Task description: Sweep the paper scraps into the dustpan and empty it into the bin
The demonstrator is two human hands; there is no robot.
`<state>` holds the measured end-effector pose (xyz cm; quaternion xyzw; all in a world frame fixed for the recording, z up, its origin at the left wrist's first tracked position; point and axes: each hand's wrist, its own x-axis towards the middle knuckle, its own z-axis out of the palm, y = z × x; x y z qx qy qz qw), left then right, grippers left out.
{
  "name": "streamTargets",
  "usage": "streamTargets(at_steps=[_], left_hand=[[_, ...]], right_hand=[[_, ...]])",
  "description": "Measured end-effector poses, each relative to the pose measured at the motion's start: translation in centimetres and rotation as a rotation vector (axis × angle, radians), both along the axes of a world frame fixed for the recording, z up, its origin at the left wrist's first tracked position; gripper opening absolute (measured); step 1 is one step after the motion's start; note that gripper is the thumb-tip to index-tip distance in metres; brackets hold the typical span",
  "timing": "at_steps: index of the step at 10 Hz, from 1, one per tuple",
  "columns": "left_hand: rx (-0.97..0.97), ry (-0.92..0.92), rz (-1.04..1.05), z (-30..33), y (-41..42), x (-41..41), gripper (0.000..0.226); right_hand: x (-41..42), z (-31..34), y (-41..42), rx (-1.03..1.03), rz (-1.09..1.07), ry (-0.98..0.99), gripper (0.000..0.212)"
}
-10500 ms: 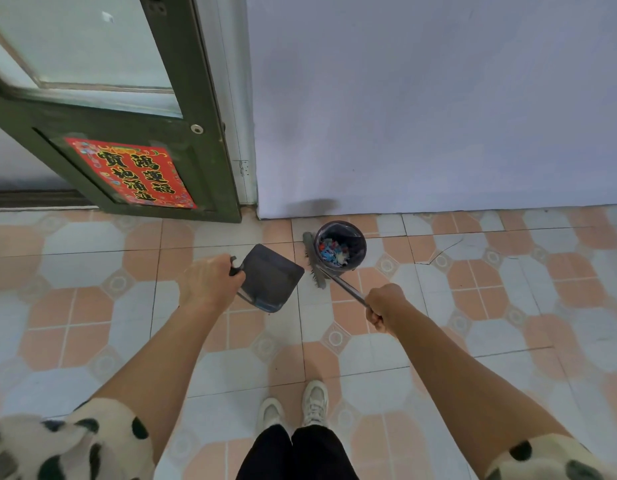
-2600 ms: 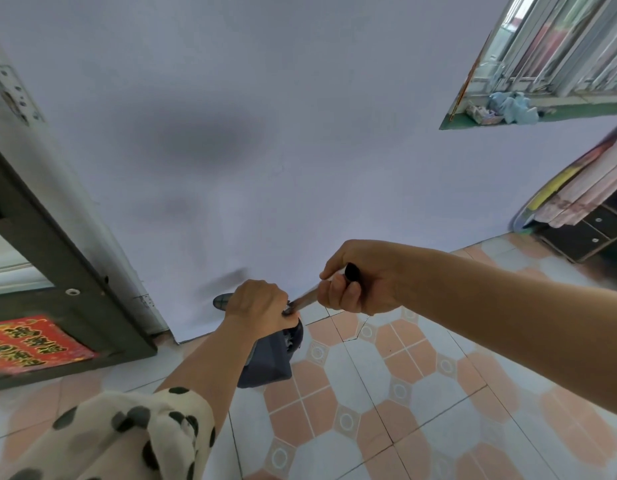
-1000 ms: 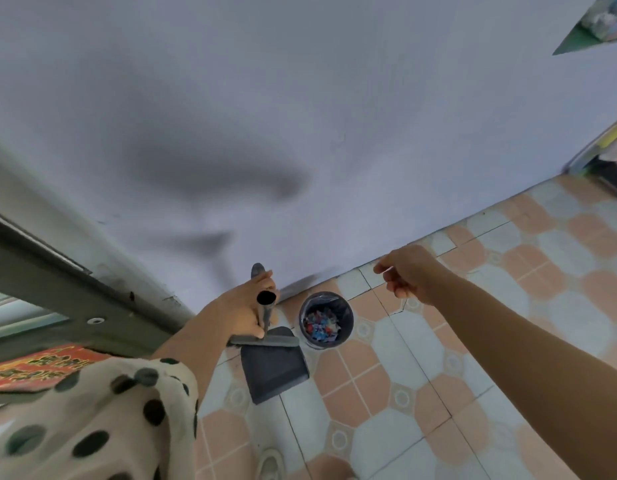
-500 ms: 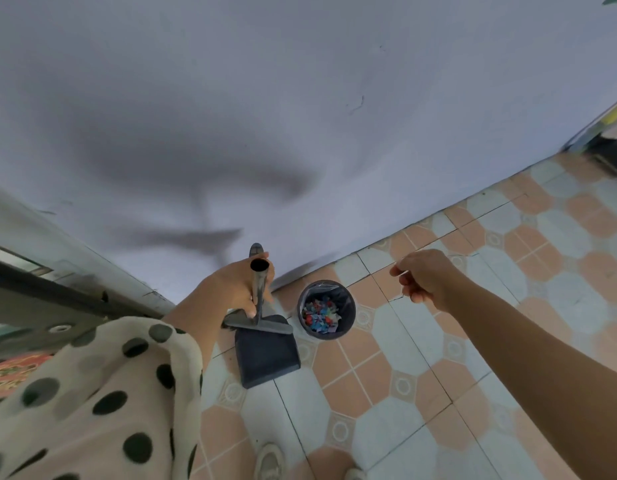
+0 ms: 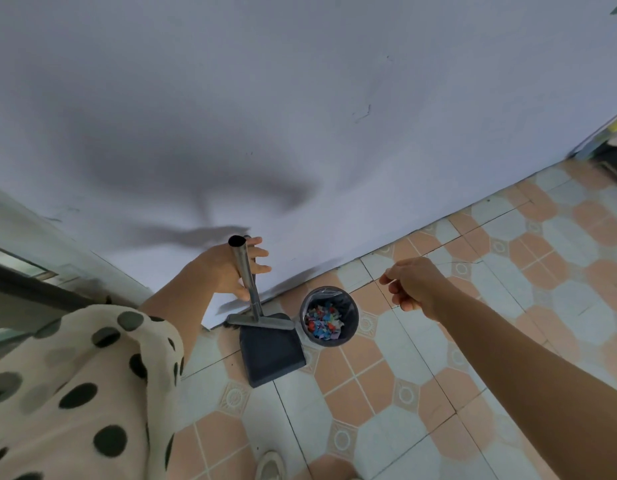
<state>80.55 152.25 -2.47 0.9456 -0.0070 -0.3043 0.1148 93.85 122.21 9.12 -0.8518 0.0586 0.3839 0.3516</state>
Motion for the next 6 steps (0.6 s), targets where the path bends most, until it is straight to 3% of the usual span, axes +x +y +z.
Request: streamTargets(at_steps=[2, 3, 6], left_hand=[[0.082, 0.004, 0.151, 1.5, 0.3, -1.5, 0.080], [0.081, -0.001, 0.357, 3.3, -0.4, -2.4, 0.069], [0.263, -0.044, 0.493, 10.8, -4.4, -4.9, 0.035]], right_hand=[[-0.4, 1.3, 0.3, -0.012, 0.040, -0.010, 0.019], [-0.5, 2.5, 0.4, -0.002, 0.059, -0.018, 0.018], [-2.1, 8.2, 0.7, 0.028, 0.179, -0.083, 0.015]])
